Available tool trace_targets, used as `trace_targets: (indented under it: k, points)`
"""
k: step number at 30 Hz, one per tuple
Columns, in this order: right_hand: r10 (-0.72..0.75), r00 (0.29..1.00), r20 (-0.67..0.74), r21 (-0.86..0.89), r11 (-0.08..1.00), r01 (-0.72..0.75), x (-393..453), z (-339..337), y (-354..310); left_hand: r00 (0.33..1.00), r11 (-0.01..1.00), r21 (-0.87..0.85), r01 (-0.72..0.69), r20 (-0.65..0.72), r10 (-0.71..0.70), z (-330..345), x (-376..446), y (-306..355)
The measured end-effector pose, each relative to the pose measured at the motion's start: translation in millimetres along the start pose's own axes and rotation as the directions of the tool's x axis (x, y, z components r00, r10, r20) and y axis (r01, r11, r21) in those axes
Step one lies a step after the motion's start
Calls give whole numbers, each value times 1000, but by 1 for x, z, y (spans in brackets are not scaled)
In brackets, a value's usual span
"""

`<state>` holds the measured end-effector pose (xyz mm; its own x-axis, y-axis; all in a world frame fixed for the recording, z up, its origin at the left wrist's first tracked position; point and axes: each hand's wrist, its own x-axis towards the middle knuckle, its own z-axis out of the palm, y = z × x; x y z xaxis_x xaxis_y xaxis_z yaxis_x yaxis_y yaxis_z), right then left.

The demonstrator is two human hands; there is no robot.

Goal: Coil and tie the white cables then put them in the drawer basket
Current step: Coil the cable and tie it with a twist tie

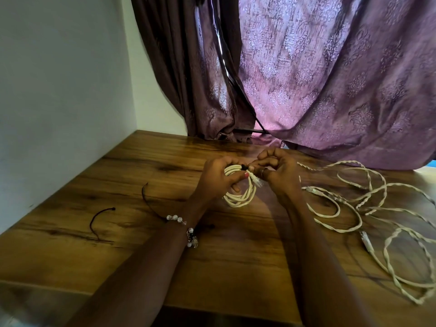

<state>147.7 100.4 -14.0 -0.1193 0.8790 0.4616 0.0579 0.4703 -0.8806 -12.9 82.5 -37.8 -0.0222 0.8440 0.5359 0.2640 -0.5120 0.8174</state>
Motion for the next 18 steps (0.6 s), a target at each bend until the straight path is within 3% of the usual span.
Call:
trace_targets:
  k: [4,7,14,18]
  points:
    - [51,997,56,129,990,-58,1,-5,3,997,987,-146,73,24,-71,3,3,-4]
    - [11,999,32,186,982,-17,-1,-3,3,993,969,-222,109,67,-97,2,6,-4]
    - [-111,992,50,-141,983,118,-1,-2,-2,992,971,-220,96,103,-74,2,4,-5]
    - [-148,989,13,-102,984,148,3,2,-3,995,968,-235,86,70,-72,4,3,-3]
